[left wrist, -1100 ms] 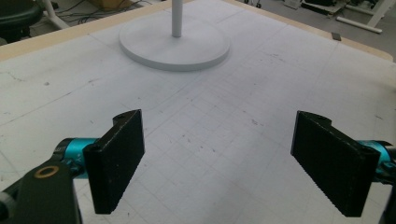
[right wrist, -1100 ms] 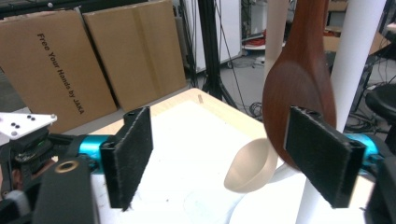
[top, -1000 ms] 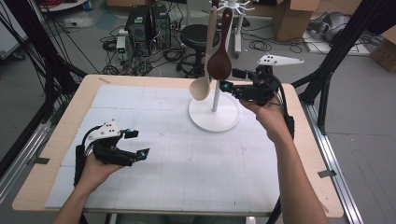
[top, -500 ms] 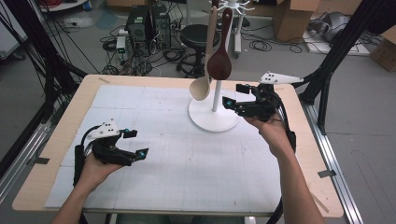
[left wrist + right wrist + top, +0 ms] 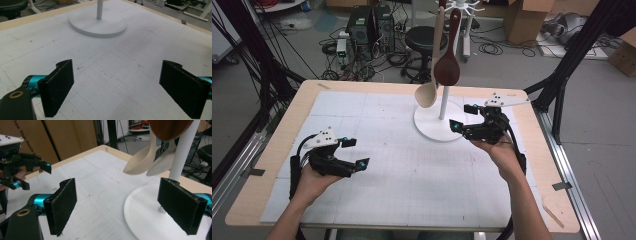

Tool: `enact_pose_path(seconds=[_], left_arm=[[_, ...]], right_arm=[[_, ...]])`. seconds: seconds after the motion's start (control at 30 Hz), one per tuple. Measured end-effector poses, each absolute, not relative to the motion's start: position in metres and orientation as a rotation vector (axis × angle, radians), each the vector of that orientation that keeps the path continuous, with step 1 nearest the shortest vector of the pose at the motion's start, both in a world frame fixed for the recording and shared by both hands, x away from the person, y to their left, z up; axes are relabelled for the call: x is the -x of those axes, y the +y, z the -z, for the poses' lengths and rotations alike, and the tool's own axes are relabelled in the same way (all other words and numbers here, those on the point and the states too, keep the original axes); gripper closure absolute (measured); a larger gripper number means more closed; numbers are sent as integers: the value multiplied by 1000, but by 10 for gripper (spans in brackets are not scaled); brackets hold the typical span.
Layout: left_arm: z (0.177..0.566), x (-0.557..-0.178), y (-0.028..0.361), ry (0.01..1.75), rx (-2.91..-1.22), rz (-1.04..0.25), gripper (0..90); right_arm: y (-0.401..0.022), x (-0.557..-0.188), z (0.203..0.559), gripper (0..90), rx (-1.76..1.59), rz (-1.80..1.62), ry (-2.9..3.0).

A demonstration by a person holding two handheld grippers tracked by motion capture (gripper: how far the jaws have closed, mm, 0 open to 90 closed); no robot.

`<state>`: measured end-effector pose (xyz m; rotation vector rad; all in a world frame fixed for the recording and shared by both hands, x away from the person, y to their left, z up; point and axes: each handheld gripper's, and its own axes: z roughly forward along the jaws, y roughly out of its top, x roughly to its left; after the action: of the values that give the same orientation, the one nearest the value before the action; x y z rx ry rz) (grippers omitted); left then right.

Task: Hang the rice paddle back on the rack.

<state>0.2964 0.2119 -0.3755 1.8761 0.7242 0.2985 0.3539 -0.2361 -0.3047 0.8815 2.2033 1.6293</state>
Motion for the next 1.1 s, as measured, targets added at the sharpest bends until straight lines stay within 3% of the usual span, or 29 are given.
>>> enact_pose_path(seconds=[0.97, 1.1], left_arm=[[378, -296, 213, 751, -1877, -285, 88], [378, -296, 214, 756, -1872, -285, 84]], right_arm=[[-252, -317, 360, 89, -881, -1563, 2293], [-254, -313, 366, 3, -891, -1522, 2299]])
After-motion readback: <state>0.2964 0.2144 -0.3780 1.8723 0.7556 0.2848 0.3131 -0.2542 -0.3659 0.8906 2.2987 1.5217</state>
